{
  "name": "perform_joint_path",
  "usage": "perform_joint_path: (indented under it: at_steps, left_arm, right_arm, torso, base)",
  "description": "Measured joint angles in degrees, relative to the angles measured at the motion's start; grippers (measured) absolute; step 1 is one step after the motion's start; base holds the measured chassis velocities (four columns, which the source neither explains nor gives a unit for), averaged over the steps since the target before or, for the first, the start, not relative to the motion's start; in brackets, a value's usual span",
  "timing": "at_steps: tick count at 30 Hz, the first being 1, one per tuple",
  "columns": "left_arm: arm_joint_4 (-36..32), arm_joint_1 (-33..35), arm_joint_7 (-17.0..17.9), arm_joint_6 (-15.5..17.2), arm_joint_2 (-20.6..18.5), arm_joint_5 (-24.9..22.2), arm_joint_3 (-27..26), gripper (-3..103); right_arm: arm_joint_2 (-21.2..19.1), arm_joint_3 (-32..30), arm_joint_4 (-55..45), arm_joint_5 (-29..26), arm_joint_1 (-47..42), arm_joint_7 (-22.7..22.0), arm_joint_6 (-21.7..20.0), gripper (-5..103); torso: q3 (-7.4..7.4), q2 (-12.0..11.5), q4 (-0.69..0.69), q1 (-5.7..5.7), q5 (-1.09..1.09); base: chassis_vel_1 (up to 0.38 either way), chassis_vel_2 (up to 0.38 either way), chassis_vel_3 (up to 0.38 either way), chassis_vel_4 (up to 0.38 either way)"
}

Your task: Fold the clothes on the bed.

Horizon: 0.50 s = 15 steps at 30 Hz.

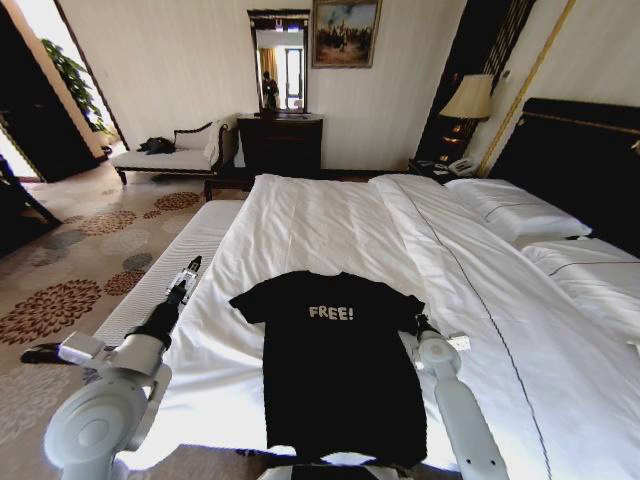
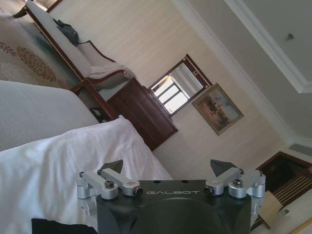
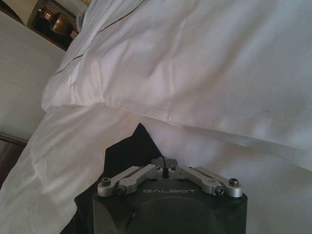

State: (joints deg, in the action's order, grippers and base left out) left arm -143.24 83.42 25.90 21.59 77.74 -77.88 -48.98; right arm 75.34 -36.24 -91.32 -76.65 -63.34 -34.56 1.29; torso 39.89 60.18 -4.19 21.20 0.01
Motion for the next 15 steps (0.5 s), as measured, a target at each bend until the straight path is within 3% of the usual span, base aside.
perform_joint_path:
  at_steps: [15]
  left_arm:
    - [0.0, 0.2, 0.0, -0.1, 0.7, 0.8, 0.5, 100]
  right_arm:
    - [-0.7, -0.4, -3.1, 0.8, -0.9, 1.5, 1.8, 0]
  torso:
    - [0.0, 0.0, 0.0, 0.0, -0.01]
  base:
    - [0.0, 0.0, 0.0, 0.0]
